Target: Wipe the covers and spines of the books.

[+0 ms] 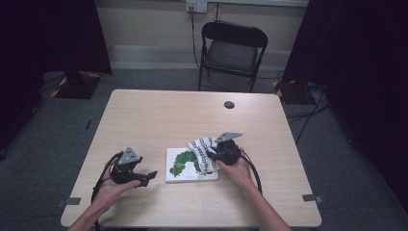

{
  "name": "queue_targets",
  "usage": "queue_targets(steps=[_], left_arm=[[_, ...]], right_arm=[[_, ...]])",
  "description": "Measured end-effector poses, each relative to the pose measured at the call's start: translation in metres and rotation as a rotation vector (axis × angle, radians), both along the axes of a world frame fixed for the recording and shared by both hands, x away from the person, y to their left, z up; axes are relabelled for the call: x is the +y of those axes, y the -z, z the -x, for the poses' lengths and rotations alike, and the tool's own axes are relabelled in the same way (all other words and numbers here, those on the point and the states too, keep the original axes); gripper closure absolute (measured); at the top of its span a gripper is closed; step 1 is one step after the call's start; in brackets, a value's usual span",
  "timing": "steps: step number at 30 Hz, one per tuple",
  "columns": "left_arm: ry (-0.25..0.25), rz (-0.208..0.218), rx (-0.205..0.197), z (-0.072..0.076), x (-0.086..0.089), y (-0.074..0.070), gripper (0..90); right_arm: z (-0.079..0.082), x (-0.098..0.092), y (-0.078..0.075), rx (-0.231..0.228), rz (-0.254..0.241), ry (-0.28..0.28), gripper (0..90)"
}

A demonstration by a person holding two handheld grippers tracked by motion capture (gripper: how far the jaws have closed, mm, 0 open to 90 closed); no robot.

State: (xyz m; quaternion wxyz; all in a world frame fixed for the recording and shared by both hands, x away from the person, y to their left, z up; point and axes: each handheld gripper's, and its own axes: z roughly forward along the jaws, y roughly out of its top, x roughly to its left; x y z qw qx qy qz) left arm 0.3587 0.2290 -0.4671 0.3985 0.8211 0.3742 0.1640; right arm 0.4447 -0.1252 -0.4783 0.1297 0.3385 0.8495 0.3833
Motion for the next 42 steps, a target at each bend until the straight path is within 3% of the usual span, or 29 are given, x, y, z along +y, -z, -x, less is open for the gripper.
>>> queue_targets(steps=[10,15,20,28,32,34,42], left_arm=[[-0.008,0.004,-0.005,0.001,-0.001,0.000,16.8],[-0.008,0.003,0.003,0.000,-0.001,0.000,16.8],[-0.006,-0.007,-0.005,-0.001,-0.002,0.001,16.8],[-0.003,-0.006,-0.008,-0.001,-0.002,0.001,16.8],[0.002,-0.010,-0.004,0.000,-0.004,0.001,16.8],[0.008,-0.017,-0.010,0.000,-0.004,0.002,16.8],[-0.002,-0.008,-0.008,-0.001,-0.003,0.002,16.8]], right_arm=[[0.032,-0.010,-0.002,0.027,0.015,-0.113,74.4],[0.052,-0.016,-0.002,0.036,0.016,-0.138,74.9],[0.060,-0.021,-0.003,0.049,0.006,-0.153,76.6],[0.041,-0.018,-0.001,0.065,-0.029,-0.108,76.5],[0.029,-0.021,0.002,0.102,-0.088,-0.072,76.7],[0.024,-0.019,-0.001,0.089,-0.057,-0.055,76.6],[-0.002,-0.007,0.001,0.053,-0.050,0.005,76.6]])
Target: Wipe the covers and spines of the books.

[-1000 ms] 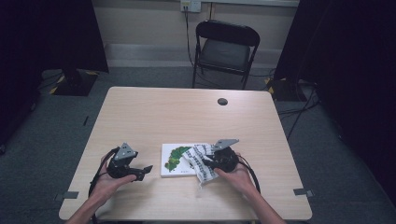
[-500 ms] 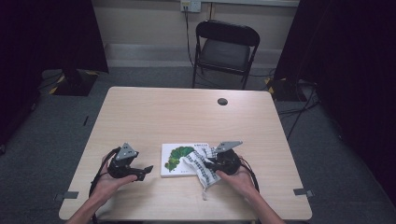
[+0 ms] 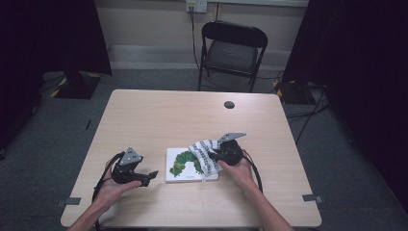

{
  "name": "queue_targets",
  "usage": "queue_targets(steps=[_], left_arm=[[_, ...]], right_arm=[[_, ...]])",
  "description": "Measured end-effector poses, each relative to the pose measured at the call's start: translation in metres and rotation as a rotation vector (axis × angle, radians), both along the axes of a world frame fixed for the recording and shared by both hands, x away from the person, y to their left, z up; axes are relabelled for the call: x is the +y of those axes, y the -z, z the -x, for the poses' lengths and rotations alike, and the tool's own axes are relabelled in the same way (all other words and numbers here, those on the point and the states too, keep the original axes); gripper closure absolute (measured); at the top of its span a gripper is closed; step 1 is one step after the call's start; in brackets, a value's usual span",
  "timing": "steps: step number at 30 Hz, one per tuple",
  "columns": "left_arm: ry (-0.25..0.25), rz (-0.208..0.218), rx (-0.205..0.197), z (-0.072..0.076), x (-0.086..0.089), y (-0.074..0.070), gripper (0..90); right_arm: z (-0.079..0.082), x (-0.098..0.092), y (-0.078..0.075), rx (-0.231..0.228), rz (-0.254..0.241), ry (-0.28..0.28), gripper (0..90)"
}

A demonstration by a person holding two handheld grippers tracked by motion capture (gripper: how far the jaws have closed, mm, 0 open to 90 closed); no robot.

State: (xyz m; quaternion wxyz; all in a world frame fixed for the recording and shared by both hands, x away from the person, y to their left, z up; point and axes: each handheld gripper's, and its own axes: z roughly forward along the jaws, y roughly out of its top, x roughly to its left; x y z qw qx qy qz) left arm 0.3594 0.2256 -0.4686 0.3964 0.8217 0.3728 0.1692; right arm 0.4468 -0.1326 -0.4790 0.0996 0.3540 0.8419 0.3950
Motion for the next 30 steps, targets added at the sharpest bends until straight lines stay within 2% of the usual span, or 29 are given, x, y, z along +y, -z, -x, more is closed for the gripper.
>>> queue_targets(steps=[3,7,11,17,26,30], left_arm=[[0.004,-0.009,0.000,0.000,0.000,0.000,16.8],[0.004,0.005,0.000,0.001,0.000,0.000,16.8],[0.004,-0.003,0.003,0.000,0.000,0.000,16.8],[0.002,0.004,-0.003,0.000,0.001,-0.001,16.8],[-0.002,0.007,-0.003,0.002,0.001,-0.001,16.8],[-0.002,0.006,-0.005,0.002,0.001,-0.001,16.8]], right_arm=[[-0.008,0.004,0.002,-0.024,-0.004,0.018,76.6],[-0.011,0.007,0.004,-0.042,-0.008,0.031,76.6],[-0.007,0.006,0.004,-0.019,-0.029,-0.002,77.1],[0.009,0.010,0.001,-0.021,0.004,-0.060,77.3],[0.042,0.010,0.000,-0.022,0.021,-0.134,77.4],[0.055,0.008,0.000,-0.015,0.013,-0.175,77.5]])
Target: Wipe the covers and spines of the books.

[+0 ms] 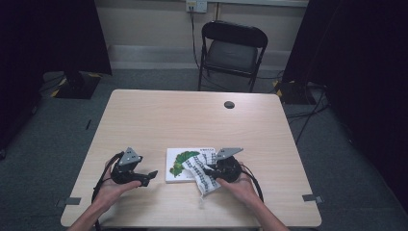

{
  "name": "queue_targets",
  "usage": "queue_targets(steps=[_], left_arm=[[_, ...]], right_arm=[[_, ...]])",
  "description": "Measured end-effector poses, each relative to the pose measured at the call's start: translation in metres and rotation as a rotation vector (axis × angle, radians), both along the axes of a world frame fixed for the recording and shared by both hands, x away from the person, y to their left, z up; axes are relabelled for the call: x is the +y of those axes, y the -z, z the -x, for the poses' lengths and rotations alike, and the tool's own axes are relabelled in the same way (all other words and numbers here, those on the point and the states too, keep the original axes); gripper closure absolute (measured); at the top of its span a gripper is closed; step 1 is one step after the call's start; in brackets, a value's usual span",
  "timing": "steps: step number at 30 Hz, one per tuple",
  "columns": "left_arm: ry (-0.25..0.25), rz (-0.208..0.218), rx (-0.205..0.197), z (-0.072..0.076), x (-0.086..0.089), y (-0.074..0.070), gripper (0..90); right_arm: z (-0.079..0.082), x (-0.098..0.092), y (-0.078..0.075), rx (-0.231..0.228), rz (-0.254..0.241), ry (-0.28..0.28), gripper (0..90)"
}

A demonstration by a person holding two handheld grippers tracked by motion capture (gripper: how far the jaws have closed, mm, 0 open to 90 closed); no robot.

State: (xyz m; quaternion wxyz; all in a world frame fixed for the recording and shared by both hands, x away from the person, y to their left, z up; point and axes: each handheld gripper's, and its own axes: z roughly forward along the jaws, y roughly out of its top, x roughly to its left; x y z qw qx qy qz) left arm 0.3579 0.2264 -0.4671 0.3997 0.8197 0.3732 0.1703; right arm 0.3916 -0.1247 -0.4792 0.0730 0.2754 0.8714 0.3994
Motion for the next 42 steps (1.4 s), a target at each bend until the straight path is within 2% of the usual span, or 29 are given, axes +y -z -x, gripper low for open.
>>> queue_targets(steps=[4,10,23,34,36,42], left_arm=[[0.003,0.006,0.000,0.000,-0.001,0.000,16.8],[0.014,0.004,-0.003,0.000,-0.001,0.000,16.8],[0.006,0.013,-0.003,0.001,0.000,-0.001,16.8],[0.009,0.014,-0.003,0.000,0.000,0.000,16.8],[0.012,0.012,-0.005,0.001,0.000,-0.001,16.8],[0.006,0.014,-0.002,0.001,0.001,-0.001,16.8]], right_arm=[[0.005,0.003,-0.001,-0.006,0.012,-0.025,77.6],[-0.006,0.008,-0.001,-0.017,0.003,0.017,77.5],[-0.048,0.023,0.002,-0.038,-0.005,0.097,77.7],[-0.078,0.032,0.001,-0.035,-0.005,0.156,77.1],[-0.079,0.033,0.002,-0.031,-0.015,0.158,77.1],[-0.067,0.030,0.002,-0.054,0.011,0.131,77.2]])
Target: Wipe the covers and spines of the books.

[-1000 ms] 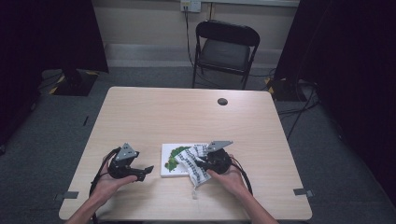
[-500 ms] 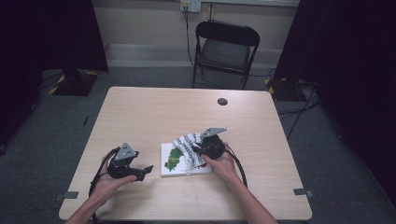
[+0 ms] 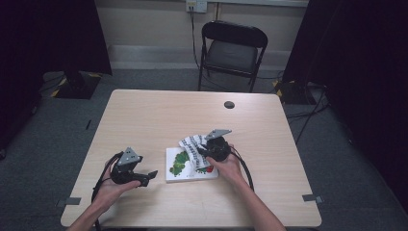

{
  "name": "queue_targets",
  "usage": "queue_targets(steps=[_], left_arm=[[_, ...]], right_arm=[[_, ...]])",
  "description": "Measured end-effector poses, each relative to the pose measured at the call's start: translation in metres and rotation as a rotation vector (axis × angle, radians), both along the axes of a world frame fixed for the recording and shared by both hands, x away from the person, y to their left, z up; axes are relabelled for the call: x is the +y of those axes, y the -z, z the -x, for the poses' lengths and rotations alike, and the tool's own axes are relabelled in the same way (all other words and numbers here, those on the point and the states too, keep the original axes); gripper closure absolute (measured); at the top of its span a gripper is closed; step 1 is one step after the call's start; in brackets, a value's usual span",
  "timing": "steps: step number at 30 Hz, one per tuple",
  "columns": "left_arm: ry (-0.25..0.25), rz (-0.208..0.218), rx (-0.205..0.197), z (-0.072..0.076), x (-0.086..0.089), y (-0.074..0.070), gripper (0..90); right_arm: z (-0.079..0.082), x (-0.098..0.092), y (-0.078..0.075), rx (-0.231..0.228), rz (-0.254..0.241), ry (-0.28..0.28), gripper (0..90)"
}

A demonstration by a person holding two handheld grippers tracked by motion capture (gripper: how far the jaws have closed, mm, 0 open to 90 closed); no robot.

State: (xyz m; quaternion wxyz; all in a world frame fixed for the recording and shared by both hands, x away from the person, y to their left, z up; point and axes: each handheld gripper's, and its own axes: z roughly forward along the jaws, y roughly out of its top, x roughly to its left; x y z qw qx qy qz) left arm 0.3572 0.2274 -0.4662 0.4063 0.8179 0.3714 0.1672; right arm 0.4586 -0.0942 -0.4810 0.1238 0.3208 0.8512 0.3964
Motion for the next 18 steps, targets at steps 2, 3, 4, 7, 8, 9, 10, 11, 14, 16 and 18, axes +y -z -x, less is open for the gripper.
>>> queue_targets(steps=[2,3,4,7,8,9,10,11,14,16,18], left_arm=[[0.003,-0.006,-0.001,0.000,0.000,0.000,16.8],[0.005,-0.008,0.005,0.000,0.000,0.000,16.8],[0.003,-0.003,0.006,0.000,-0.001,0.001,16.8],[0.000,-0.003,0.005,0.000,-0.001,0.001,16.8],[0.002,-0.009,0.005,-0.001,-0.001,0.001,16.8],[0.001,-0.008,0.009,-0.001,-0.001,0.001,16.8],[0.001,-0.011,0.005,-0.001,0.000,0.001,16.8],[0.001,-0.010,0.004,-0.001,0.000,0.000,16.8],[-0.001,-0.007,0.004,-0.001,0.000,0.001,16.8],[0.001,-0.010,0.005,-0.001,0.000,0.001,16.8],[0.001,-0.009,0.010,-0.001,-0.001,0.001,16.8]], right_arm=[[0.007,-0.002,0.000,-0.002,-0.002,-0.006,77.2],[0.010,-0.004,0.001,0.000,-0.005,-0.009,77.3],[0.013,-0.005,0.001,0.000,-0.004,-0.014,77.2],[0.025,-0.008,0.000,0.006,0.001,-0.041,77.3],[0.027,-0.008,-0.001,0.010,0.008,-0.049,77.3],[0.030,-0.009,-0.001,0.011,0.013,-0.058,77.3],[0.032,-0.009,-0.002,0.012,0.015,-0.063,77.4],[0.036,-0.010,-0.001,0.012,0.012,-0.069,77.3],[0.046,-0.011,-0.002,0.020,0.017,-0.098,77.5],[0.053,-0.012,0.000,0.018,0.000,-0.109,77.8],[0.058,-0.014,0.001,0.020,-0.011,-0.107,77.8]])
